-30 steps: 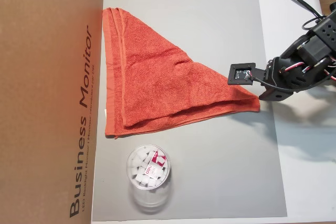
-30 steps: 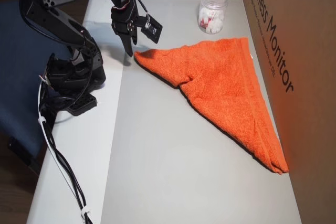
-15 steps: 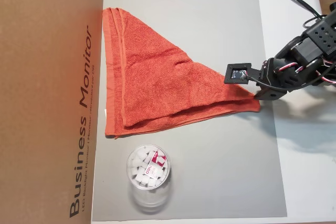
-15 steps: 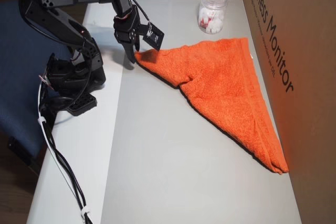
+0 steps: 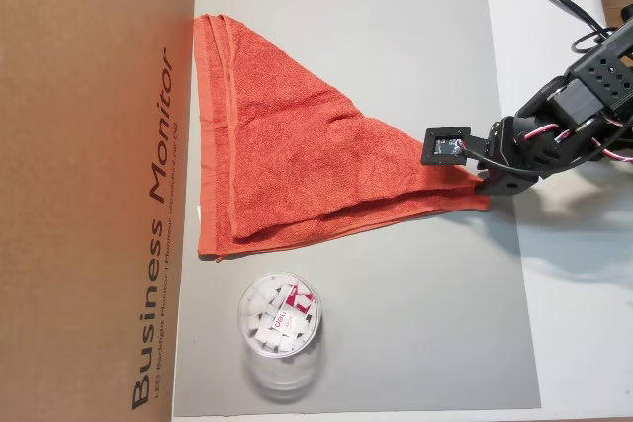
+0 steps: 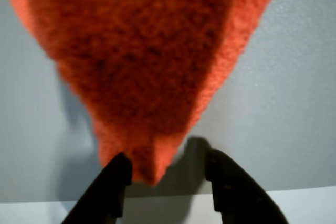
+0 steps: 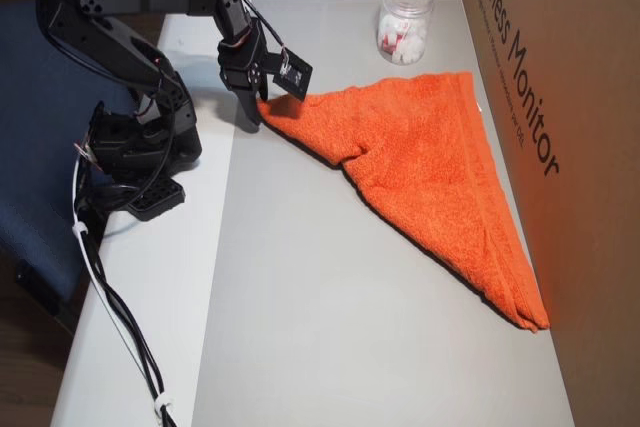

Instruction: Fold the blanket.

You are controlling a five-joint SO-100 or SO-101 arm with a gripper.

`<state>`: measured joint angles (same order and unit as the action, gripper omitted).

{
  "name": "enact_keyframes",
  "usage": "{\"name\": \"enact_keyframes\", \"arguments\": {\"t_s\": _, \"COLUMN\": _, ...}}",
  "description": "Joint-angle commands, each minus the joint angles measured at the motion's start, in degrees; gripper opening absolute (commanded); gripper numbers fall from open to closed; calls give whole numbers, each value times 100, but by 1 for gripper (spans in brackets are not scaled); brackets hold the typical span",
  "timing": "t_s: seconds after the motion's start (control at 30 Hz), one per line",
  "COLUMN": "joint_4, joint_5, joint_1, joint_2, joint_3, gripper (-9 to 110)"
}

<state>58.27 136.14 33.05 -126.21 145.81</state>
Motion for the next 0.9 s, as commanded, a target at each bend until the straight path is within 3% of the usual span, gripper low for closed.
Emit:
{"name": "enact_keyframes", "arguments": {"t_s": 0.0, "joint_4": -105, "joint_5": -44, "joint_1": 18, "joint_2": -123, "joint_3": 79, "gripper": 13}}
{"name": "enact_keyframes", "arguments": {"t_s": 0.47, "joint_4": -642, "joint_5": -44, "joint_1": 18, "joint_2": -26, "joint_3": 308, "gripper": 13}}
{"name": "enact_keyframes", "arguments": {"t_s": 0.87, "joint_4": -747, "joint_5": -53, "joint_1": 18, "joint_2": -26, "joint_3": 439, "gripper": 1}}
